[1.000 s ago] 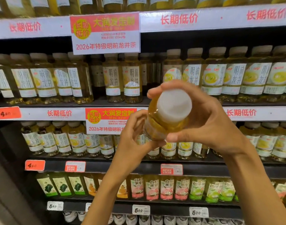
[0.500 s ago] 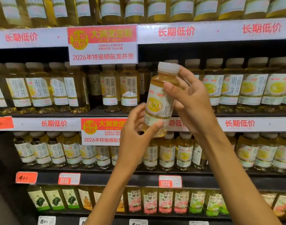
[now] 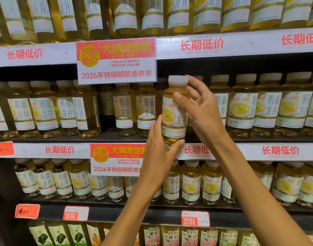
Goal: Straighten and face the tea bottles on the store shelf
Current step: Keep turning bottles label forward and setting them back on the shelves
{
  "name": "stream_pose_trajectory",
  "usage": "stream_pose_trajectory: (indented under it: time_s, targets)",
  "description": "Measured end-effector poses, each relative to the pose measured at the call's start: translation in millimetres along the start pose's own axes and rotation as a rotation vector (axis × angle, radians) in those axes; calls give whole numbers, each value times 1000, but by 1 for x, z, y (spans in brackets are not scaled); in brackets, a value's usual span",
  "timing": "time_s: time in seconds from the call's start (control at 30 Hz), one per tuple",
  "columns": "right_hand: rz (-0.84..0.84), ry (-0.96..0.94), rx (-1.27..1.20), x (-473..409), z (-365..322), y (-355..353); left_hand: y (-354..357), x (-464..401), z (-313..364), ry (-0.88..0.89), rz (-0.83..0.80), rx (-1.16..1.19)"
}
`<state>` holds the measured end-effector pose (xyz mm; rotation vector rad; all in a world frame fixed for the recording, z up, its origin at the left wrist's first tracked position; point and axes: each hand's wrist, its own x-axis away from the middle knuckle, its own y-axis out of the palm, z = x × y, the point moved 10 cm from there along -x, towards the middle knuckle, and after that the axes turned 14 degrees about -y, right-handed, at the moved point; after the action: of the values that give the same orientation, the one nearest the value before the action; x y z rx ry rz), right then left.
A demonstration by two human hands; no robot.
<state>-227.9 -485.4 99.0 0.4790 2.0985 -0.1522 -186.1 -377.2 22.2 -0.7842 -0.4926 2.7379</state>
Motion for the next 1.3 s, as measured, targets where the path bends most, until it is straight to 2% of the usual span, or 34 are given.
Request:
stream_pose_trajectory:
  time_s: [0.13,0.27,0.4,0.53,0.7,0.93,1.1,1.23,1.3]
  targets:
    - [-61,-30,161,-5,4,3,-3,-1,-2,-12,56,33]
    - [13,-136,328,-3,-3,-5,-6,-4,-2,-32,155,-81]
    - [-19,-247,592,0,-10,-11,-11,-3,-2,-72,242,-56]
    - [-120,-350,903,-2,-15,-10,-11,-1,5,-24,329,-116]
    - [-117,-404,1055,-4,-14,-9,-14,6,16,34,484,-271]
    - [-218,-514,1234,-8,-9,4,-13,-3,15,19,470,-309]
    - [-3,-624,1357,-21,-41,-14,-14,2,20,63,472,-262]
    - [-152,-397,1584,-40,-20,-18,-7,2,24,81,417,-250]
    - [-178,-394,1627,-38,-16,-18,-4,4,27,105,392,-245]
